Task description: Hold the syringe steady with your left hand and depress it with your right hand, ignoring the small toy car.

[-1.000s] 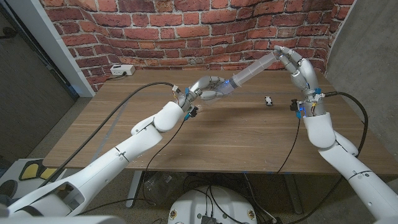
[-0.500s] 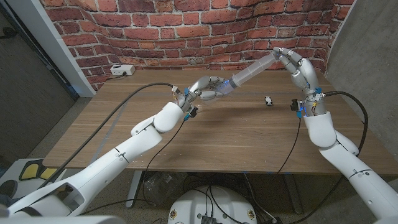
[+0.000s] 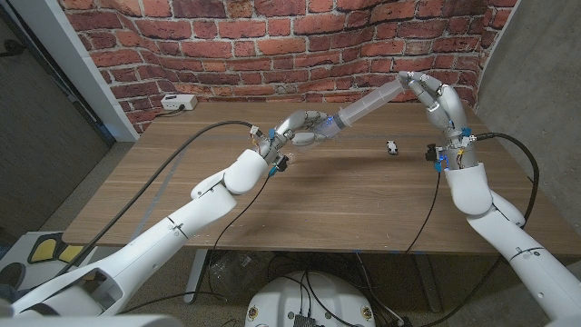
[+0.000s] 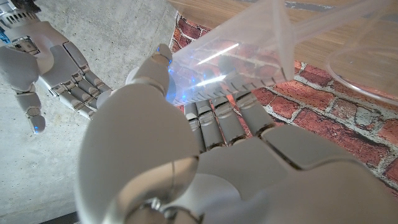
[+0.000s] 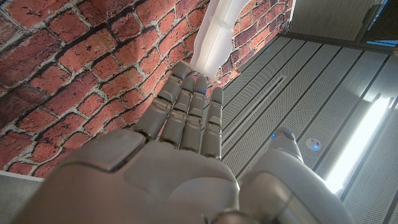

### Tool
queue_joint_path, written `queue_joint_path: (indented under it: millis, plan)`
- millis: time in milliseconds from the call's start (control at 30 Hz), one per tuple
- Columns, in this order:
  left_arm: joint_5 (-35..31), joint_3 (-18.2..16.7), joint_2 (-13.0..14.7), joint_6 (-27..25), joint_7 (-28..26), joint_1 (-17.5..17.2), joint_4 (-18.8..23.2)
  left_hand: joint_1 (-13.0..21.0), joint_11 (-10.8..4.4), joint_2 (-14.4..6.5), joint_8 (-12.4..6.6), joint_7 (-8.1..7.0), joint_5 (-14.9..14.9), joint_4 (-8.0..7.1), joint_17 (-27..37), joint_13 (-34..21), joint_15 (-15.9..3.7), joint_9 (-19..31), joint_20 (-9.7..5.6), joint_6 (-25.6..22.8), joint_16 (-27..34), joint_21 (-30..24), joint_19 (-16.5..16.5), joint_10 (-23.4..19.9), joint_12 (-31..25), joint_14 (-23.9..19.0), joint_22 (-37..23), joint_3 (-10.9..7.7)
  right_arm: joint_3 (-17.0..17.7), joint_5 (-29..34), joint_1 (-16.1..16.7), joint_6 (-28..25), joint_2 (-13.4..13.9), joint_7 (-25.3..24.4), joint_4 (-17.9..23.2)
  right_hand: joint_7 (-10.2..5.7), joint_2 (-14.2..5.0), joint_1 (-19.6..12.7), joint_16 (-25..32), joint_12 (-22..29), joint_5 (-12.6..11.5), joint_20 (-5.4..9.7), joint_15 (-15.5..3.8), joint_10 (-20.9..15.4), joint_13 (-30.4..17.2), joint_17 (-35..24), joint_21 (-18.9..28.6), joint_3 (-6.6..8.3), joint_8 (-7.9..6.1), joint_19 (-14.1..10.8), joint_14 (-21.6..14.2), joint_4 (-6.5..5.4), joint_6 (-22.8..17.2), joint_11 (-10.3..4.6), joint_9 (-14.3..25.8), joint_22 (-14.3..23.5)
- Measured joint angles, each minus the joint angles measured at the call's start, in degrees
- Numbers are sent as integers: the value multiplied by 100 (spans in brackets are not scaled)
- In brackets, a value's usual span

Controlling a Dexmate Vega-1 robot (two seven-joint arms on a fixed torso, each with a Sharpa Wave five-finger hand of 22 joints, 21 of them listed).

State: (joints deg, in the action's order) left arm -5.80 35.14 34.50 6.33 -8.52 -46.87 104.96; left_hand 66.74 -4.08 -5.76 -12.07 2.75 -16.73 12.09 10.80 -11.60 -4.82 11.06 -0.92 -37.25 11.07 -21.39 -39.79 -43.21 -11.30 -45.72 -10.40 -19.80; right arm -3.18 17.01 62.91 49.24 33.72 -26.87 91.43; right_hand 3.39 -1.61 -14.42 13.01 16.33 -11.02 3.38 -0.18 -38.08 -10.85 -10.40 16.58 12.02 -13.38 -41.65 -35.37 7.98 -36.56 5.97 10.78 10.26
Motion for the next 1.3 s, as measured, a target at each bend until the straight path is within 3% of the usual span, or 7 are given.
queue_joint_path:
  millis: [1300]
  plan:
    - [28,58,-119,322,124,145,-242,0,-3,0,5,-19,22,47,-15,3,0,-3,-11,0,-22,45,11,5,22,0,0,-48,-97,-183,-28,14,-89,195,-12,30,-23,-83,4,22,0,-60,-5,-180,28,0,23,41,-44,-60,-164,-9,-153,3,0,2]
